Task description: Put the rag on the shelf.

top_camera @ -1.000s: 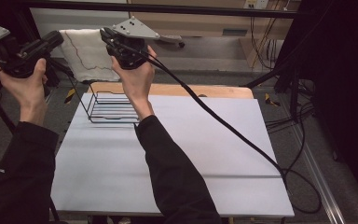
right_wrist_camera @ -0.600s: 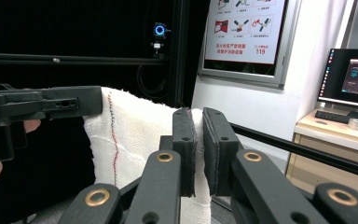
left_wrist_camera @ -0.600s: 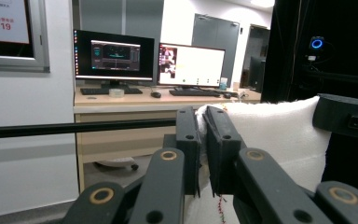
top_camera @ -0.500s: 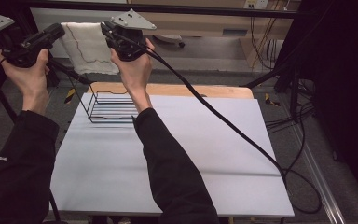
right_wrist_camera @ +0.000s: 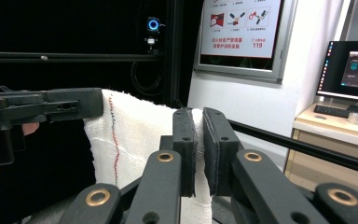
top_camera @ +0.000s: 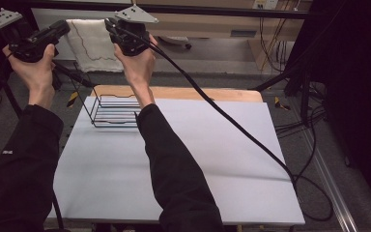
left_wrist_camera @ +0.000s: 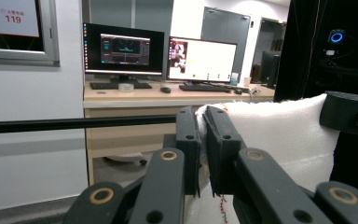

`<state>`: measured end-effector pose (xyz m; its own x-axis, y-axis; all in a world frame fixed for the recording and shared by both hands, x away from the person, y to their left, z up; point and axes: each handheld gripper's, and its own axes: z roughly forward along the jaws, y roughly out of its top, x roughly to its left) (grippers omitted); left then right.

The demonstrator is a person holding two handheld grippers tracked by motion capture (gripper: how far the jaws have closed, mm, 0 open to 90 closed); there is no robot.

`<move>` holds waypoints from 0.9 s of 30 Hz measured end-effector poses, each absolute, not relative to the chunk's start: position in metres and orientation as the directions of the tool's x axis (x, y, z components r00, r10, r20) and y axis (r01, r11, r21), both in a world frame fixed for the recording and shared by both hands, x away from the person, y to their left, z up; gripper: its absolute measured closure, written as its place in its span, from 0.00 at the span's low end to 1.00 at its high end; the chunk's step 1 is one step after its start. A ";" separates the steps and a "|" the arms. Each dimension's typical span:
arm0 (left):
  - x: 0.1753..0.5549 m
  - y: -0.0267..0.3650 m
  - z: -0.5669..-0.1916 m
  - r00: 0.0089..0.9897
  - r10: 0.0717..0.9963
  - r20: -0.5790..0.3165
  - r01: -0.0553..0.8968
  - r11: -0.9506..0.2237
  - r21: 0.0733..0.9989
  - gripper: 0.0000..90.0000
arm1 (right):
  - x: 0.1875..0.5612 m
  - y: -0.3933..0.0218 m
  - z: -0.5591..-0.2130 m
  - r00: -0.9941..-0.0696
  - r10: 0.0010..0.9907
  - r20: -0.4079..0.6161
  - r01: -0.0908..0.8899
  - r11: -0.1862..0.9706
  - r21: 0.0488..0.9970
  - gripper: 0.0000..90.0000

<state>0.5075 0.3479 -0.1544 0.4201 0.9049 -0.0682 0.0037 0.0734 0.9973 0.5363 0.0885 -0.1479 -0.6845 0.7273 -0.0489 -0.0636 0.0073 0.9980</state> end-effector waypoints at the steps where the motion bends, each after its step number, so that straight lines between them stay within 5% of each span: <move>1: 0.508 0.348 -0.155 0.419 0.905 -0.068 0.003 0.073 0.997 0.93 | 0.538 0.088 -0.148 -0.685 0.727 -0.047 -0.060 0.008 0.998 0.93; 27: 0.521 0.357 -0.183 0.414 0.908 -0.060 0.049 0.044 0.998 0.93 | 0.559 0.097 -0.169 -0.691 0.719 -0.066 -0.014 0.078 0.997 0.93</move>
